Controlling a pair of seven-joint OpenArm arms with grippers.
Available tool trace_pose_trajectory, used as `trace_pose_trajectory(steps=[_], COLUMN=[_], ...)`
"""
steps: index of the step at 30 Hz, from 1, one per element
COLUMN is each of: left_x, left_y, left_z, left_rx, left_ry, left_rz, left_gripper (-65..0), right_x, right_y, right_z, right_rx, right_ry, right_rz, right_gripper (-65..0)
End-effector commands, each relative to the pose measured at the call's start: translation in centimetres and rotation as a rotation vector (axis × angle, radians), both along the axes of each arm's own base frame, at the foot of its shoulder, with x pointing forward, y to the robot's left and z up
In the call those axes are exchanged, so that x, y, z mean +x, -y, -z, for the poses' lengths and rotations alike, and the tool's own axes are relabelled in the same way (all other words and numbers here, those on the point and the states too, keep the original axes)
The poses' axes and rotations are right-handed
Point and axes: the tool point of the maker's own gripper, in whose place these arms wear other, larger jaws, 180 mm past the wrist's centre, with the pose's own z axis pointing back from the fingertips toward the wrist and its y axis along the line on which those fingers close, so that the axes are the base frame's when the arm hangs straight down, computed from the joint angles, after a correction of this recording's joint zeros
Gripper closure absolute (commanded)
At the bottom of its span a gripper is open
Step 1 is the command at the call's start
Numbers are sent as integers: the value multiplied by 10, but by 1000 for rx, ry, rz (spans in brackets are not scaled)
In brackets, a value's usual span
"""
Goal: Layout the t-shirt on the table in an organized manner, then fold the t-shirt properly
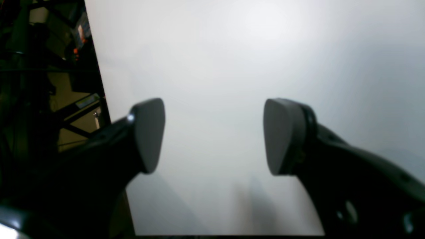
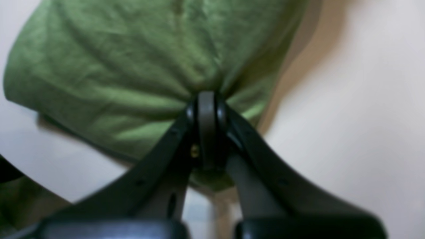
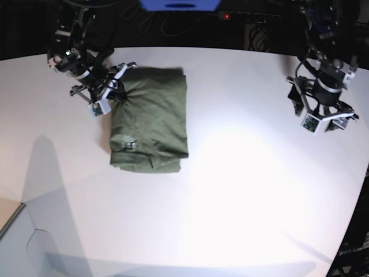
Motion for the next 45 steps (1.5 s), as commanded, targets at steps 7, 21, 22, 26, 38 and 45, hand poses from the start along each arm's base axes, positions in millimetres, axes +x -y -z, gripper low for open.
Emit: trace_pose_trajectory(steps=[7,21,22,26,38,45], left_x=[-2,-56,-63,-94,-177,-179], left_y=[9,-10,-9,11,123,141], left_z=[-4,12,16,42,168,183], left_rx=[-36,-292,-300,-366,-638,-637], left_ry=[30,49,31,-70,-520,-530], left_rz=[-1,-219,-226,-213,-105,-30], left_gripper=[-448,-20,-18,-2,-2,-2], right_x=[12,-88,-101,-139,-191,-186], right_y=[31,168,177,194,194,190], right_z=[-60,-61,-60,-44,50,67], right_rx=[-58,-291,-305,-310,-116,-60], right_ry=[187,43,23,-61,-237,-232], right_rz=[99,499,535,627,724,745], right_gripper=[0,0,0,0,0,0])
